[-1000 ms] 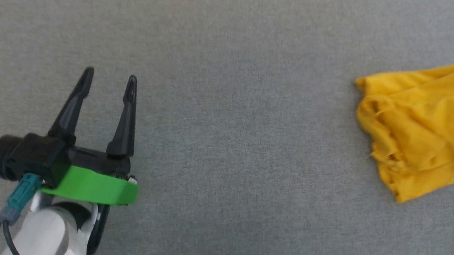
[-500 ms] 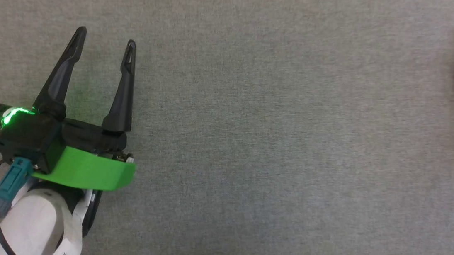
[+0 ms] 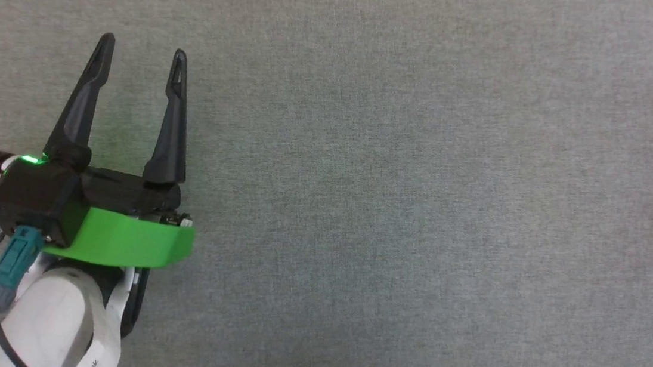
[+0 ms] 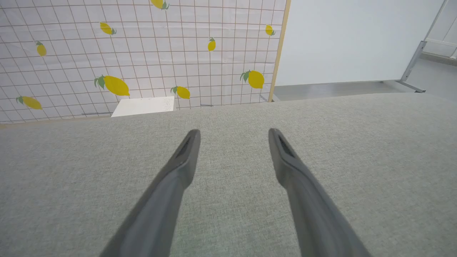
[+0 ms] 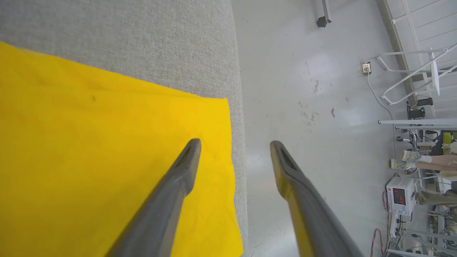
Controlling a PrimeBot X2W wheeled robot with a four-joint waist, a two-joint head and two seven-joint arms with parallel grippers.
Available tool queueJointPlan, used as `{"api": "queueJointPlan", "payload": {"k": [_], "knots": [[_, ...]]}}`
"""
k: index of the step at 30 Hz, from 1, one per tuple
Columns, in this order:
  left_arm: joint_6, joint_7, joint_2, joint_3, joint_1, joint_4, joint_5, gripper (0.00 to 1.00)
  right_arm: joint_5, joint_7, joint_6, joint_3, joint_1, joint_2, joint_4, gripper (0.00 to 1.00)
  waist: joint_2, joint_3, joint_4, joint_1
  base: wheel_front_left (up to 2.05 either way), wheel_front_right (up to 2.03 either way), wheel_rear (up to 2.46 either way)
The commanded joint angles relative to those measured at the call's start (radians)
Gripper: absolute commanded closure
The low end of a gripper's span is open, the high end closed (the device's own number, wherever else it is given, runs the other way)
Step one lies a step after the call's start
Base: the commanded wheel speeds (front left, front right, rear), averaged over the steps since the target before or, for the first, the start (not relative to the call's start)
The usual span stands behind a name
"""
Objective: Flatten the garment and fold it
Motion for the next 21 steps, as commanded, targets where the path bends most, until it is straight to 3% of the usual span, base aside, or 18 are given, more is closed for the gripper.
{"api": "queueJointPlan", "payload": {"k": [1,10,21], "knots": [[0.007,-0.013,-0.002,0.002,0.003,0.009,0.002,0.00,-0.001,-0.007,-0.002,0.005,-0.012,0.000,-0.004,0.00,-0.0001,-0.041,0.010,-0.0002,0.00,0.00,0.00],[0.031,-0.073,-0.045,-0.008,0.065,0.099,-0.020,0.00,0.052,-0.032,-0.002,0.007,0.044,0.051,-0.041,0.00,-0.0001,-0.214,0.046,-0.0002,0.00,0.00,0.00],[0.028,-0.120,-0.072,0.012,0.190,0.145,-0.110,0.00,0.086,-0.176,-0.002,-0.037,0.257,0.259,-0.260,0.00,-0.0001,-0.404,0.117,-0.0002,0.00,0.00,0.00]]}}
